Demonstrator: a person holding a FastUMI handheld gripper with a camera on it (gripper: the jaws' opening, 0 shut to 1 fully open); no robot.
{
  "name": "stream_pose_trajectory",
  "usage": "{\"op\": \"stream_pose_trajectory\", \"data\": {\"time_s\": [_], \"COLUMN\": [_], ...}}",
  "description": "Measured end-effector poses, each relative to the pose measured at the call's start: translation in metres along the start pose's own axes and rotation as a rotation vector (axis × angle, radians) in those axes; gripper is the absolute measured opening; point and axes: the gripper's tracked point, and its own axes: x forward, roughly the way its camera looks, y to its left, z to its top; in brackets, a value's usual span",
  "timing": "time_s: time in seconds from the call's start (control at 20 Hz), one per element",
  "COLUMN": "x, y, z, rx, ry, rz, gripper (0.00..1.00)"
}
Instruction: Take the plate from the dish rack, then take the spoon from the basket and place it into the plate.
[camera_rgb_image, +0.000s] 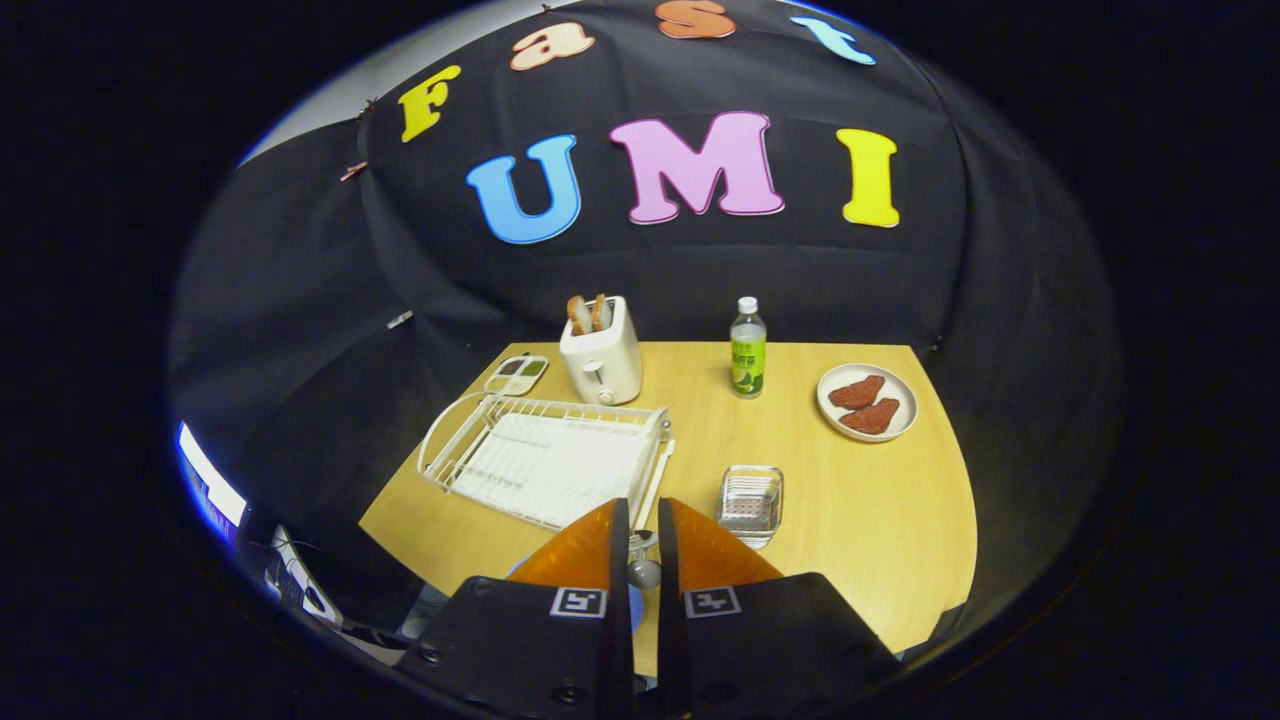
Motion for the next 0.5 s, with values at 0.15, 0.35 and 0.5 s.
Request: {"op": "stream_pose_trajectory", "data": {"time_s": [0.15, 0.35, 0.5], "x": [0.014, 0.045, 0.069], "y": [0.040, 0.071, 0.082], "z": [-0.028, -0.075, -0.099], "rx": [-0.023, -0.086, -0.126], "ry": [0.034, 0.093, 0.095], "rz": [0.071, 0.122, 0.138], "gripper": [0.13, 0.14, 0.14]}}
